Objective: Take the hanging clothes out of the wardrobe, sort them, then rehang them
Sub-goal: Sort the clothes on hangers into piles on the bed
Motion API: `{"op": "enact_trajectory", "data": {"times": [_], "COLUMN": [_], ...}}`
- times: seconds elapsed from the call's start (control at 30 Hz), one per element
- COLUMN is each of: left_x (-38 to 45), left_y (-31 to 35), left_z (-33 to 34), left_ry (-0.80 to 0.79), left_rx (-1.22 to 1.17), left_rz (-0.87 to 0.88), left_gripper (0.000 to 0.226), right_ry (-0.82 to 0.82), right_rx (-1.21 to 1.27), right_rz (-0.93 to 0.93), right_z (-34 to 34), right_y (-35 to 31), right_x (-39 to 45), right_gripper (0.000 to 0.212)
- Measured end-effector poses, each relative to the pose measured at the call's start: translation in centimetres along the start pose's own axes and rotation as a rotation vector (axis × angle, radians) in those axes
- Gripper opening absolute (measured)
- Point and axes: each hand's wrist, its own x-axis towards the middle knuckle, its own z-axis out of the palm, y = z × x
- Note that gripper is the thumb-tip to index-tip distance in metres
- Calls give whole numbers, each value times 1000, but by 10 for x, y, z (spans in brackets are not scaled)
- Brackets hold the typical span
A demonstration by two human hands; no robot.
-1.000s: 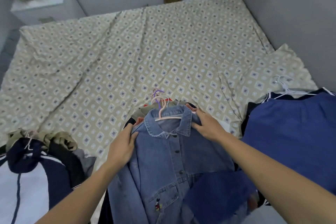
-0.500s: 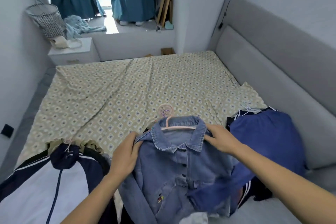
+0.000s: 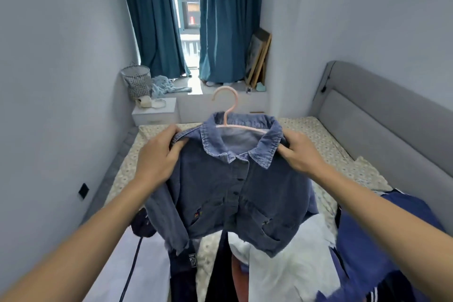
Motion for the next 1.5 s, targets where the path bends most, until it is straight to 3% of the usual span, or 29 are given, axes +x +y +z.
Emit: {"op": "enact_trajectory", "data": {"times": [0.13, 0.4, 0.67, 0.8, 0.93, 1.13, 1.2, 1.5], "left_x": [-1, -61, -144, -189, -216, -235, -240, -243], "left_y": [-15, -71, -148, -188, -219, -262, -277, -365], "left_z": [-44, -129, -217, -266, -296, -308, -304, -221], "left_ry": [80, 109, 45, 2, -46, -71, -90, -285], "left_rx": [108, 154, 50, -11, -38, -51, -59, -29], "left_rz": [-39, -141, -181, -200, -232, -275, -300, -450], "left_gripper": [11, 19, 23, 22, 21, 20, 20, 13], "right_ry": [23, -1, -116, -170, -250, -275, -324, -409], "right_rx": [34, 75, 181, 235, 324, 354, 318, 266], "right_rz": [-113, -242, -208, -227, -139, -46, -54, 82], "right_z": [14, 69, 126, 153, 178, 216, 232, 348], "right_y": [-38, -130, -244, -305, -348, -378, -378, -309], "right_x": [31, 30, -21, -56, -79, -92, -90, -74], "right_gripper": [24, 15, 18, 25, 47, 41, 48, 54]}}
